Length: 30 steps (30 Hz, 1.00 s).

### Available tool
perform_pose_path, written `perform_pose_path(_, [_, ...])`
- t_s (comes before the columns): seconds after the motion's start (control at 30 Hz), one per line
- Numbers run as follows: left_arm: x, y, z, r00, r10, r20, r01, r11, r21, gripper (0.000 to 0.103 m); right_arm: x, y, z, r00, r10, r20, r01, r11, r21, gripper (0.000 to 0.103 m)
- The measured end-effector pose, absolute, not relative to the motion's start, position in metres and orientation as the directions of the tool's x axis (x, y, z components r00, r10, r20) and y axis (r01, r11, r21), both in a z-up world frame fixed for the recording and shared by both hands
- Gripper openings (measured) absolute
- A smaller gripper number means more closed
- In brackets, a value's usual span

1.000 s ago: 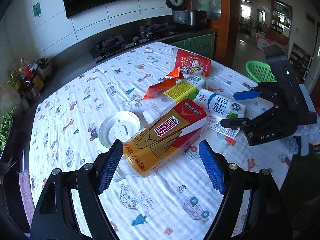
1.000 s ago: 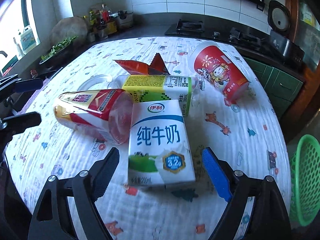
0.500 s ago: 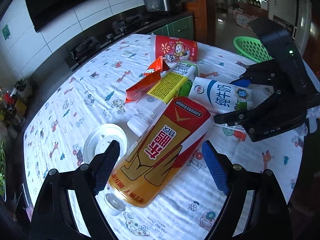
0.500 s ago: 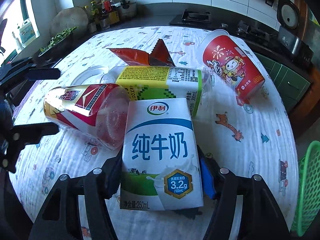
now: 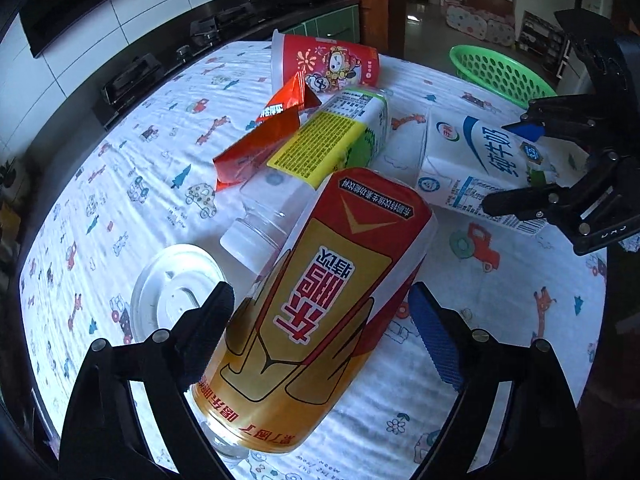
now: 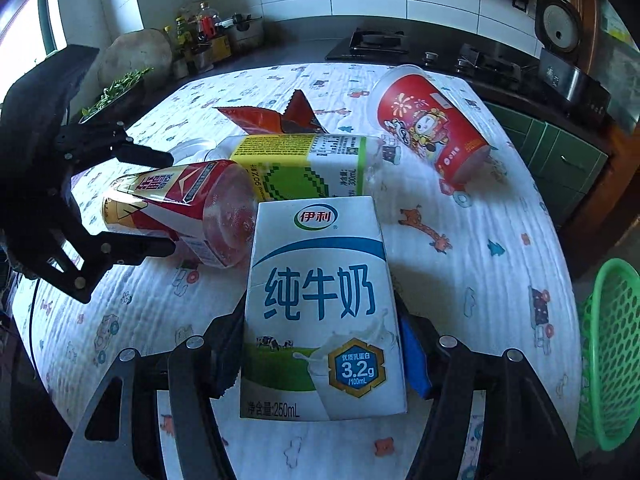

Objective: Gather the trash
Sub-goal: 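Carry the white milk carton over the basket and open the right tool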

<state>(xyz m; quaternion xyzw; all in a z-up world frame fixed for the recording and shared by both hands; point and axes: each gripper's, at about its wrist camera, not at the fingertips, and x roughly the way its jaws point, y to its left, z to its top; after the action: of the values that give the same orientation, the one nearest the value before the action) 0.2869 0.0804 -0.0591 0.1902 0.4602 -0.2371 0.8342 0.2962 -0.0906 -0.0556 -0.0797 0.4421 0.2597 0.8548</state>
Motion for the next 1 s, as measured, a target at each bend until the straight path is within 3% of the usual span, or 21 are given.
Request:
perform_pose_path(0.2, [0.280,0.078,-0.051,0.413,-0.275,-0.868,0.592,0.806,0.027,0.085,0.289,-0.104,-0.057,0.478,0.371,-0.796,-0.499,0.861,0.102,0.063])
perform_pose_path(0.63, [0.275,0.050,-0.062,0.402,-0.214,-0.890,0.673,0.728,0.130,0.086,0.276,-0.127,-0.058,0.483,0.361,-0.798,-0.467,0.877,0.114,0.063])
perform_pose_path(1.0, [0.263,0.035,-0.056,0.424,-0.226,-0.877,0.626,0.773,0.103,0.080,0.263,-0.152,-0.051,0.514,0.360,-0.778,-0.428,0.894,0.131,0.063])
